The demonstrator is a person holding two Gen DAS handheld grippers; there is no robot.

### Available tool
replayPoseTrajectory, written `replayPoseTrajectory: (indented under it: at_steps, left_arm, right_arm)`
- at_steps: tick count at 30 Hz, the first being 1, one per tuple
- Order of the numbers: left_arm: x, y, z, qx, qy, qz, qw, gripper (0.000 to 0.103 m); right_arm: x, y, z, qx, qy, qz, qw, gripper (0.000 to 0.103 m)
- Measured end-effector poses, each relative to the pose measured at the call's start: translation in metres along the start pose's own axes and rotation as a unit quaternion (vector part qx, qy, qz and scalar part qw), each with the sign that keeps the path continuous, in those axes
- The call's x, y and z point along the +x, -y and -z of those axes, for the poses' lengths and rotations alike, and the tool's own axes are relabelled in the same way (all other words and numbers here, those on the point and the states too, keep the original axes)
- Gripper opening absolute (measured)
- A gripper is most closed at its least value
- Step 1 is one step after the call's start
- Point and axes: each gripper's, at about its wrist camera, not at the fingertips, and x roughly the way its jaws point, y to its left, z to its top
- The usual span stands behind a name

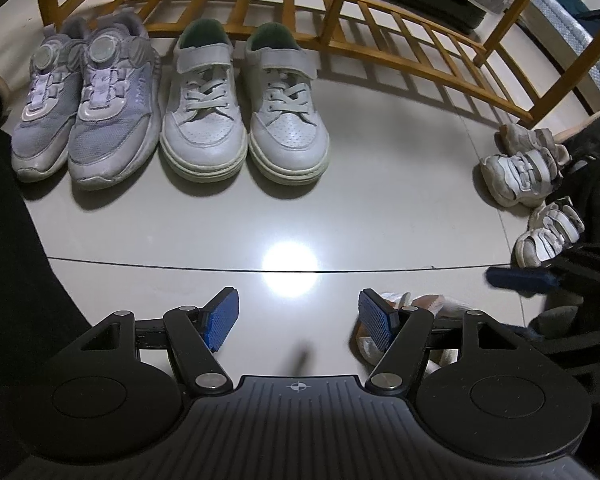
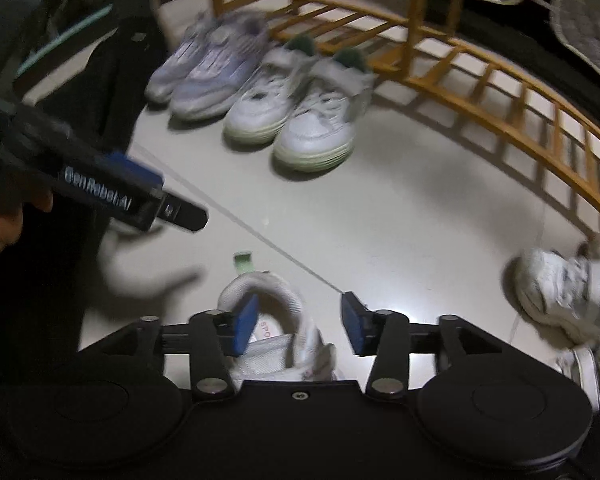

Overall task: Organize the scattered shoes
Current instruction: 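Lower the pink-lined white shoe to the floor with the right gripper, then open the right gripper while the left gripper grasps the pink-lined shoe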

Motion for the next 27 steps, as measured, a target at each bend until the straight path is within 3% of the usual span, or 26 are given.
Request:
replayPoseTrajectory:
  at_steps: [6, 10, 20, 27]
  left_arm:
    - [0.0, 0.017, 0.003, 0.031, -0.002, 0.023, 0.9992, 0.068]
    - [0.003, 0.027, 0.006, 0.05, -0.008, 0.034, 0.9981, 0.068]
    - [0.017, 0.047, 0.002, 0.099, -0.02, 0.047, 0.9938, 0.063]
    - [0.021, 0.056, 0.001, 0.124, -0.024, 0.067, 0.9897, 0.052]
  right_arm:
    - [-0.011, 0.028, 0.015, 0.097, 0.011, 0.028, 0.995, 0.066]
    - [-0.012, 0.05, 0.023, 0.171, 0.005, 0.023, 0.985, 0.068]
    - [-0.015, 0.057, 0.037, 0.182, -0.008, 0.035, 0.983, 0.078]
    - [-0.019, 0.062, 0.043, 0.198, -0.007, 0.041, 0.979, 0.079]
